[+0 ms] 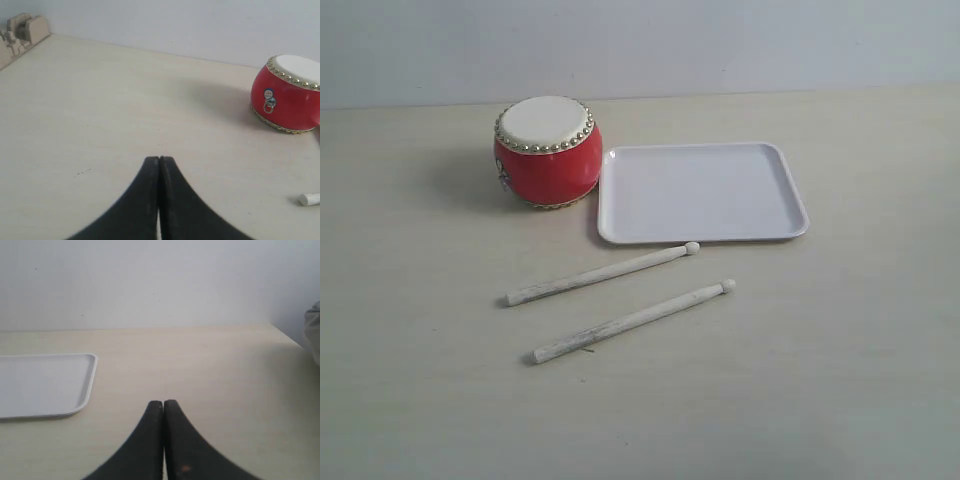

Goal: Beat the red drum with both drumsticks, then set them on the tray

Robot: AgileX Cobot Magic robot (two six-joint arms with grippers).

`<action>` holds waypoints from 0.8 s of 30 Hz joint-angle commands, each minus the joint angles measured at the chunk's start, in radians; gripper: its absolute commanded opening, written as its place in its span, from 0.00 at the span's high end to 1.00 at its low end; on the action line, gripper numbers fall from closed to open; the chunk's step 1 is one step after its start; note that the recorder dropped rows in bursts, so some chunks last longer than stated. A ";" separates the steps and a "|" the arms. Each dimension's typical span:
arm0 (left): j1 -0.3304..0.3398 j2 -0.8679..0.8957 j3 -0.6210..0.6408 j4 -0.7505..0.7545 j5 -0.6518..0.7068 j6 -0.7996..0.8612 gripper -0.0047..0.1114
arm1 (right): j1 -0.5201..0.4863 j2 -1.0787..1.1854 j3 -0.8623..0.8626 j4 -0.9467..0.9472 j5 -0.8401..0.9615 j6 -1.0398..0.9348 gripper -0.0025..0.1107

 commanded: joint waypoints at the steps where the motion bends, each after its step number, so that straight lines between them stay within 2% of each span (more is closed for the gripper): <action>1: 0.004 -0.006 0.003 -0.003 -0.004 0.003 0.96 | -0.009 -0.005 0.004 -0.008 -0.010 0.000 0.98; 21: 0.004 -0.006 0.003 -0.003 -0.004 0.003 0.96 | -0.009 -0.005 0.004 -0.008 -0.010 0.000 0.98; 24: 0.004 -0.006 0.003 0.060 -0.024 0.044 0.96 | -0.009 -0.005 0.004 -0.008 -0.010 0.000 0.98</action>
